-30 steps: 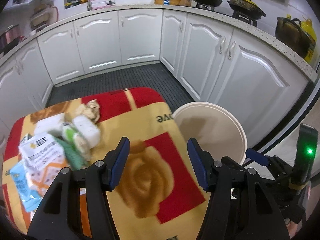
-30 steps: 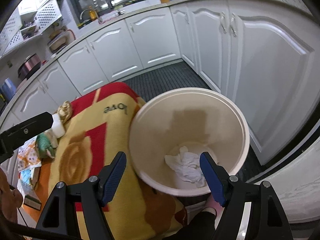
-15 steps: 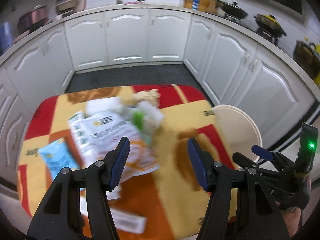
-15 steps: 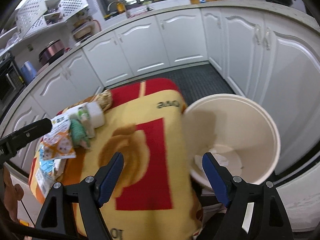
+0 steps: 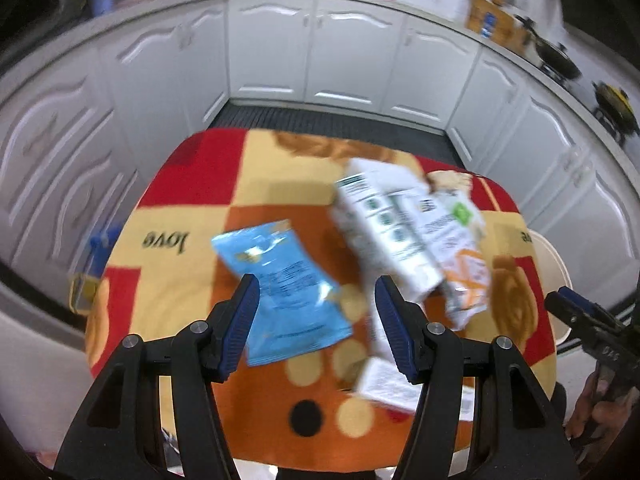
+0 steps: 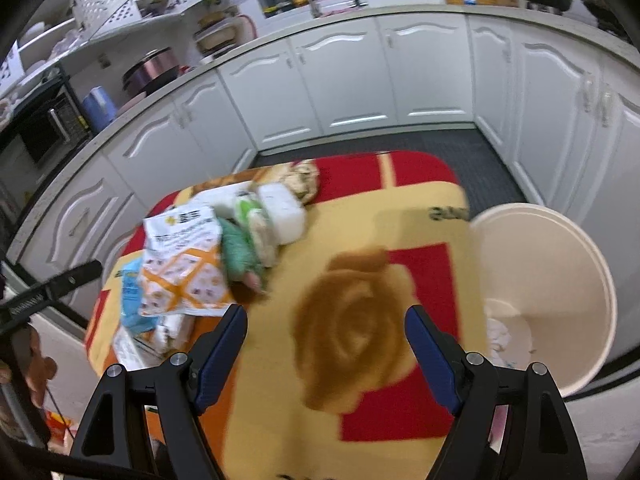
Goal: Collect trash
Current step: 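Grasp the blue snack packet with the left tool while the right tool grasps the white-orange snack bag, then carry the blue packet and white-orange bag over the white bucket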
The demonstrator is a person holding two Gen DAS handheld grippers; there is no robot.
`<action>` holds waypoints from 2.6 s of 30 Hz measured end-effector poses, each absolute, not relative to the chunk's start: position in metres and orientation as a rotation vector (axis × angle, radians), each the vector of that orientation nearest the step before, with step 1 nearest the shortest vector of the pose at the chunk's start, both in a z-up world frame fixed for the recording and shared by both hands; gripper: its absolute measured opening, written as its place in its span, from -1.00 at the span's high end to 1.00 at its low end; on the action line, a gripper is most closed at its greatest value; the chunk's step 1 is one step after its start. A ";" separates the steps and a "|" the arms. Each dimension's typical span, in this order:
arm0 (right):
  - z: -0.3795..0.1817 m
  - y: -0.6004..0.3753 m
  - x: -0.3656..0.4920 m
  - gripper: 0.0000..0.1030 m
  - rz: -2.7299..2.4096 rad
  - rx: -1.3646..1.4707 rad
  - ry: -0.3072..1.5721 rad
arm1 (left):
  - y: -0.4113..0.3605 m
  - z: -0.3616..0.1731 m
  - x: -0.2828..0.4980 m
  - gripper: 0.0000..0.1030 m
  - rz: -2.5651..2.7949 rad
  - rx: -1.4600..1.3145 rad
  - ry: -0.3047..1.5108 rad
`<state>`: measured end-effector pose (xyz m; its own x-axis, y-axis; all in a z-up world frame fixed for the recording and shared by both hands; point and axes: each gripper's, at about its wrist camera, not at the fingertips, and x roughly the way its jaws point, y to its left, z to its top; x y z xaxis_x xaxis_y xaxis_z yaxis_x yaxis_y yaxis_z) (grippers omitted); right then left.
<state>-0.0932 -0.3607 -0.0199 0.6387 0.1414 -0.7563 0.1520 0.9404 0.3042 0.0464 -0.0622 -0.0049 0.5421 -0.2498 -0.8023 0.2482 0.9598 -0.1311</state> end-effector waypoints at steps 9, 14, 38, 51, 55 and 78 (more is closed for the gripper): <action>-0.007 -0.310 -0.043 -0.79 0.177 0.351 0.892 | -0.028 -0.037 0.066 -0.27 -0.302 -0.177 1.042; -0.018 -0.285 -0.012 -0.81 0.258 0.300 0.956 | -0.029 -0.059 0.080 -0.27 -0.327 -0.204 1.085; -0.026 -0.264 -0.018 -0.25 0.319 0.213 0.923 | -0.048 -0.073 0.084 0.31 -0.387 -0.137 1.051; 0.007 -0.291 -0.064 -0.25 0.249 0.201 0.822 | -0.032 -0.009 0.058 0.33 -0.406 -0.132 0.916; 0.010 -0.293 -0.076 -0.25 0.238 0.185 0.807 | -0.041 0.008 0.047 0.33 -0.440 -0.116 0.884; 0.025 -0.332 -0.117 -0.28 0.114 0.178 0.731 | -0.150 0.030 0.012 0.33 -0.594 0.036 0.819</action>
